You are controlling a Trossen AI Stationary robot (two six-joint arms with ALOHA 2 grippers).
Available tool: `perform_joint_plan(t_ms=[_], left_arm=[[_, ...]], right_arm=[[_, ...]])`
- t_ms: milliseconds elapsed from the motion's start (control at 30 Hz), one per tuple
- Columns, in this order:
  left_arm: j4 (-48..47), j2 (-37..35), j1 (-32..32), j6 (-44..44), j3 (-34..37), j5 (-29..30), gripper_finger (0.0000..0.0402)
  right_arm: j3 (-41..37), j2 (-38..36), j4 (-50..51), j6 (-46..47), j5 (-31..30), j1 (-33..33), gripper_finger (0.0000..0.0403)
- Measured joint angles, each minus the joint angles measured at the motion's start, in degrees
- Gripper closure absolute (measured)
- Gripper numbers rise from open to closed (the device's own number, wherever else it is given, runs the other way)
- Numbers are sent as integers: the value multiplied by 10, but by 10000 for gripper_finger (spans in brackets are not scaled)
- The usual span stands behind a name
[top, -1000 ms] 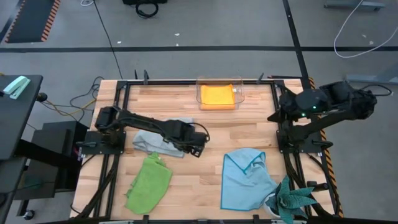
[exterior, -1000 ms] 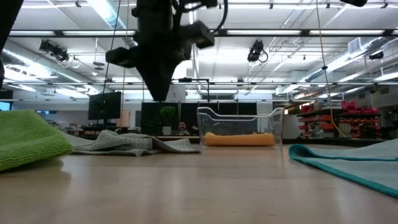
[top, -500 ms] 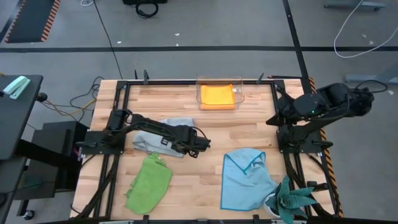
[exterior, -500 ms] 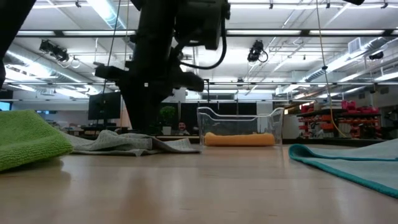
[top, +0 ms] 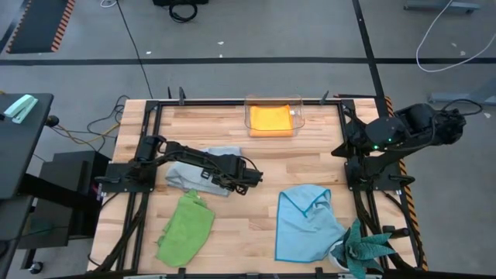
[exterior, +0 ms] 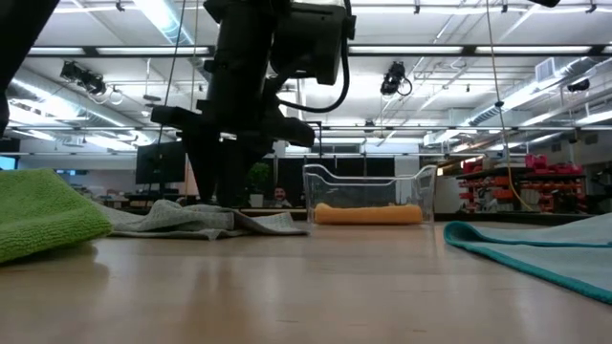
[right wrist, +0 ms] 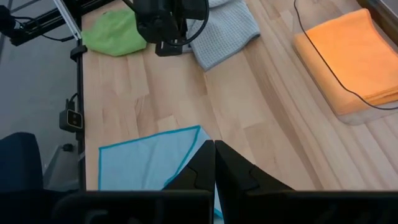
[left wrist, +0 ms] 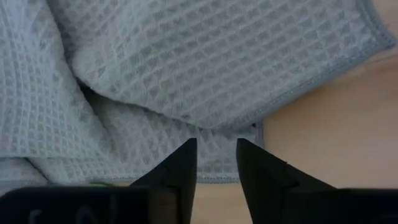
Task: Fold microfiber towels
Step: Fold the gray microfiber cloth
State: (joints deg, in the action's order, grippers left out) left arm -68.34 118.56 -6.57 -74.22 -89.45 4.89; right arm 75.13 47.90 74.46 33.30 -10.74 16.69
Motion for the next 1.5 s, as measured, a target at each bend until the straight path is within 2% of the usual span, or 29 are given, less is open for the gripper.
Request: perform_joint_plan(t_ms=[100, 267, 467, 967, 1233, 1500], left_arm=[[0, 0, 7, 5, 0, -2, 260], [17, 0, 16, 34, 0, -44, 238], [23, 0, 15, 48, 0, -81, 234], [8, 55, 30, 59, -2, -112, 266], [-12, 52, 33, 58, -1, -78, 285], [-16, 52, 32, 49, -1, -70, 329]], right_arm=[[0, 0, 0, 0, 0, 0, 391], [0, 0, 0, 0, 0, 0, 391], [0, 0, 0, -3, 0, 0, 391], [0, 0, 0, -15, 0, 0, 391], [0, 0, 0, -24, 0, 0, 391], [0, 0, 0, -24, 0, 0, 391]])
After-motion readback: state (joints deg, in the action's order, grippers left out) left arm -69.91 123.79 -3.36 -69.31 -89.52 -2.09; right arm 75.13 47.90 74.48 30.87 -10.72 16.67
